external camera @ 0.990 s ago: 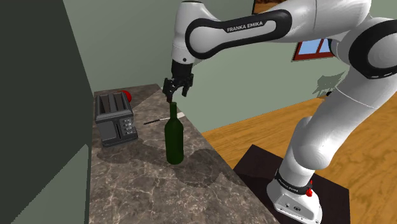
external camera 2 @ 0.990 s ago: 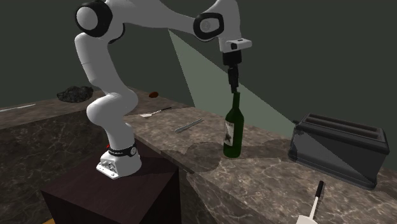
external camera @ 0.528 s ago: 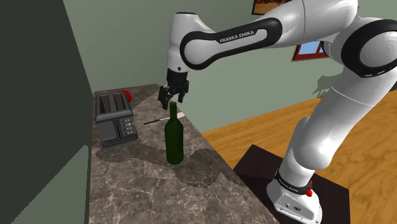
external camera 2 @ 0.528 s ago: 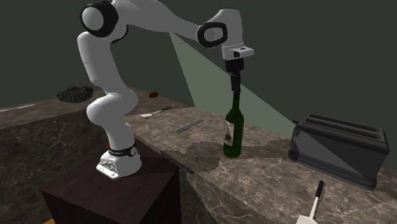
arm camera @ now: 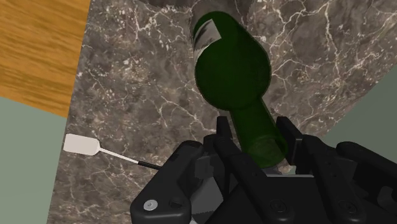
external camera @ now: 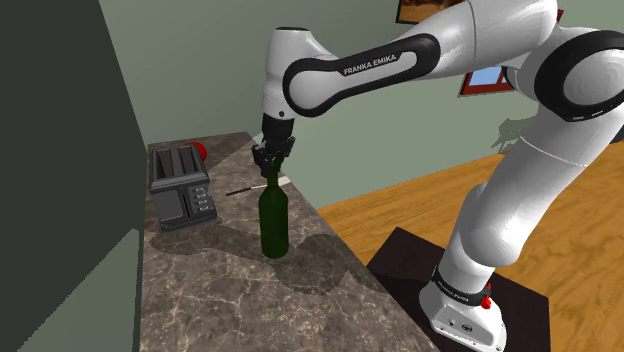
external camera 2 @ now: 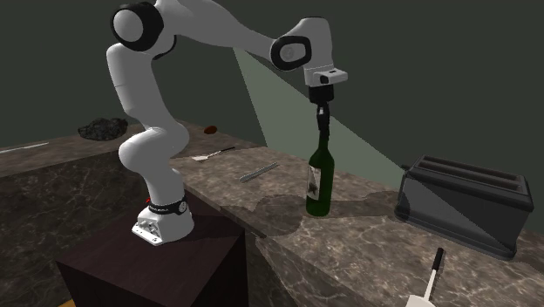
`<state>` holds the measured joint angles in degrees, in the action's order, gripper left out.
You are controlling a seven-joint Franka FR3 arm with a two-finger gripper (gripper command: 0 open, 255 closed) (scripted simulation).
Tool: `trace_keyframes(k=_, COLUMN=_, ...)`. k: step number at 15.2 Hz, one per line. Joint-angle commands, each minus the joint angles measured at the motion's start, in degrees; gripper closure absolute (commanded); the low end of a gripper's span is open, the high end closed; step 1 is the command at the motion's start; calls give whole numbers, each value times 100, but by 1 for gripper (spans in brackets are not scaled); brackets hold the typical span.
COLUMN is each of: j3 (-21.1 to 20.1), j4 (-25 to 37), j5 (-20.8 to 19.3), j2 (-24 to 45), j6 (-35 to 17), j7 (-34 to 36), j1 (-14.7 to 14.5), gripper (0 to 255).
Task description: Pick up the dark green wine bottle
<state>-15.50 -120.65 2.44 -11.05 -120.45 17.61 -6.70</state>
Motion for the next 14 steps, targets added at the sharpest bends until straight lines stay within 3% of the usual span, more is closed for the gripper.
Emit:
trace_keyframes(k=1, j3=-1, j4=-5, j5=1, j2=3, j6=1, j7=-1, j1=-1, gripper=255)
trace_keyframes(k=5, j3=0, j4=-12, j5=2, j2=-4, j6=1, j7=-2, j1=-1, gripper=255)
trace_keyframes(k=14, j3=27, j4=615, j5=9, j2=-72, j6=694, j7=-16, j1=9, gripper=255)
